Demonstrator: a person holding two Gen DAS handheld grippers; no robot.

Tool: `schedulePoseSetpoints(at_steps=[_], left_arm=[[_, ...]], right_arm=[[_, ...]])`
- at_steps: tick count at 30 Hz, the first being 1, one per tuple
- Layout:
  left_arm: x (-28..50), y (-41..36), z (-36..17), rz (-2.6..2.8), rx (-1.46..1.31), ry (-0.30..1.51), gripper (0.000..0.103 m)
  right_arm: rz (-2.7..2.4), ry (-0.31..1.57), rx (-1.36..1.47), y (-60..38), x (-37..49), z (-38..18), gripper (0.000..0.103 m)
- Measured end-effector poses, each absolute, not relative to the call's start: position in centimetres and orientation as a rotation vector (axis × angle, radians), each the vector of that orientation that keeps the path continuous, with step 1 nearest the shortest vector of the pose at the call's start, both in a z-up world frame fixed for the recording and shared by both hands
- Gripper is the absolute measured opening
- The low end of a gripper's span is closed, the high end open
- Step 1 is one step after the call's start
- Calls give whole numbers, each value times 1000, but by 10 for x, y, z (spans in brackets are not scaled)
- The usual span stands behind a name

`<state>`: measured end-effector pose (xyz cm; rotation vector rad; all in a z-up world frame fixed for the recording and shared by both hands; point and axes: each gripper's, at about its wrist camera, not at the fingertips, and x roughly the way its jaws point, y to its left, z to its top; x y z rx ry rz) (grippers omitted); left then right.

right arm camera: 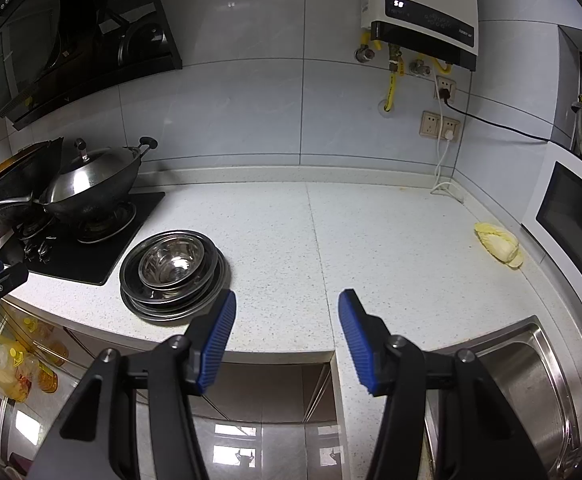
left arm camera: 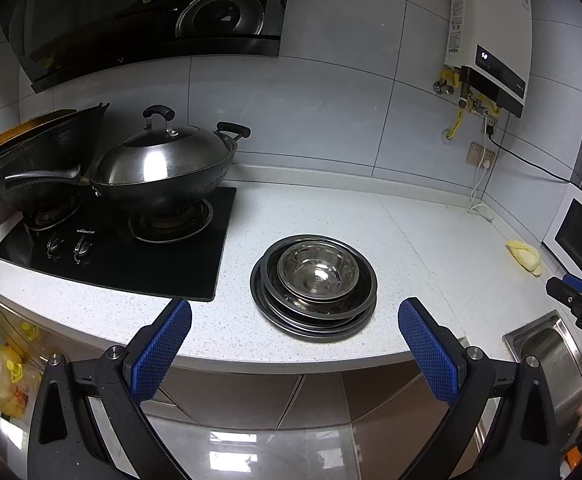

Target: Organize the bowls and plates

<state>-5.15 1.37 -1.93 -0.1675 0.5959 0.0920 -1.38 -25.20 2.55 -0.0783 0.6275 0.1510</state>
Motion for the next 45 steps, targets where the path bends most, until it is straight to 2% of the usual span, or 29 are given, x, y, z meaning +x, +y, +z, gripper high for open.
schedulePoseSetpoints(at_steps=[45], left_arm=[[-44,8,-26,87,-156,612,101]], right_arm=[[149,645,-70,-259,-8,17,52]])
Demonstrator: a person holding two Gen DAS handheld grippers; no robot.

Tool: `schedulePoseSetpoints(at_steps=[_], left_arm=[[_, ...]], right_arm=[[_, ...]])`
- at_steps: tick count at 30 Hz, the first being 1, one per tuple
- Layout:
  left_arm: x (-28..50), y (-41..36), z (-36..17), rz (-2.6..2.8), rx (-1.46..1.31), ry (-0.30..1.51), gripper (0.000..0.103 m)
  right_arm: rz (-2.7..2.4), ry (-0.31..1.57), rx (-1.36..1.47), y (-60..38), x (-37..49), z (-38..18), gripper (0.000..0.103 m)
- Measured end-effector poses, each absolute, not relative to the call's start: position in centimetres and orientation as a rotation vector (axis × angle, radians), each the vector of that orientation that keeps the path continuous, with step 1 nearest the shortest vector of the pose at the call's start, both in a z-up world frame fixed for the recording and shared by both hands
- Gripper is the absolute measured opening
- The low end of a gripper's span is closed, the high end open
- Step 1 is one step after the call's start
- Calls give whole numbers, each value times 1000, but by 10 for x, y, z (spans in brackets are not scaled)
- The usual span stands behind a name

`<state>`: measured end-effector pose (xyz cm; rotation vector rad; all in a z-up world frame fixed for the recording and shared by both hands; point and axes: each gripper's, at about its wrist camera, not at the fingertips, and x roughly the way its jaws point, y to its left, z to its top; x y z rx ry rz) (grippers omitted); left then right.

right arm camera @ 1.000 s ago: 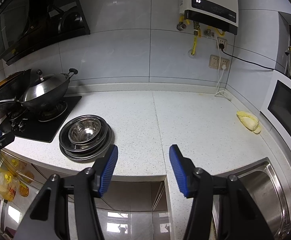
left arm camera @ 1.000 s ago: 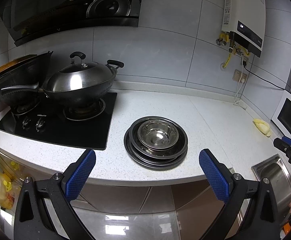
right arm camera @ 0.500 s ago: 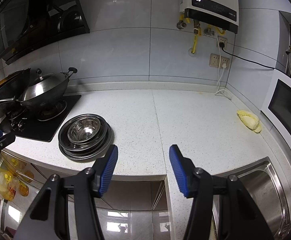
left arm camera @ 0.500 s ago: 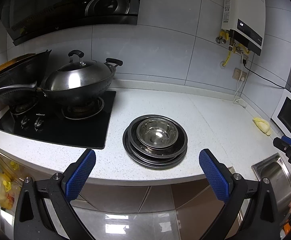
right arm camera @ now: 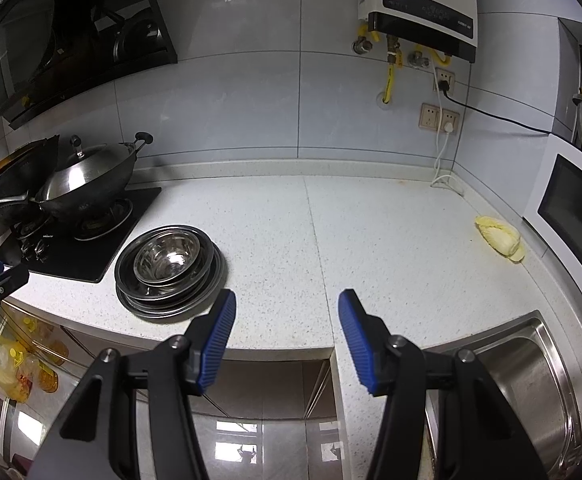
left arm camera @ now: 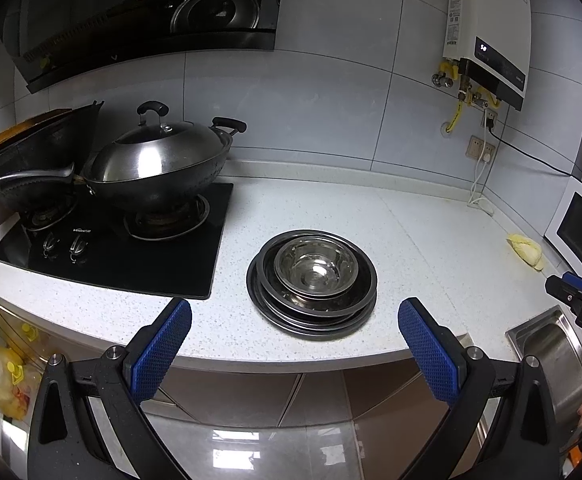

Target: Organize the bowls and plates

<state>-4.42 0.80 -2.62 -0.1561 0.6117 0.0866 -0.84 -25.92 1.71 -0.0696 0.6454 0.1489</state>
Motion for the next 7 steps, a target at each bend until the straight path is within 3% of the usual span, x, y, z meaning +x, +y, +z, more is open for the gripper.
schedulePoseSetpoints(at_steps=[7], left_arm=[[-44,7,-26,84,-155,609,101]], right_arm=[[153,648,-71,-260,-7,16,52]])
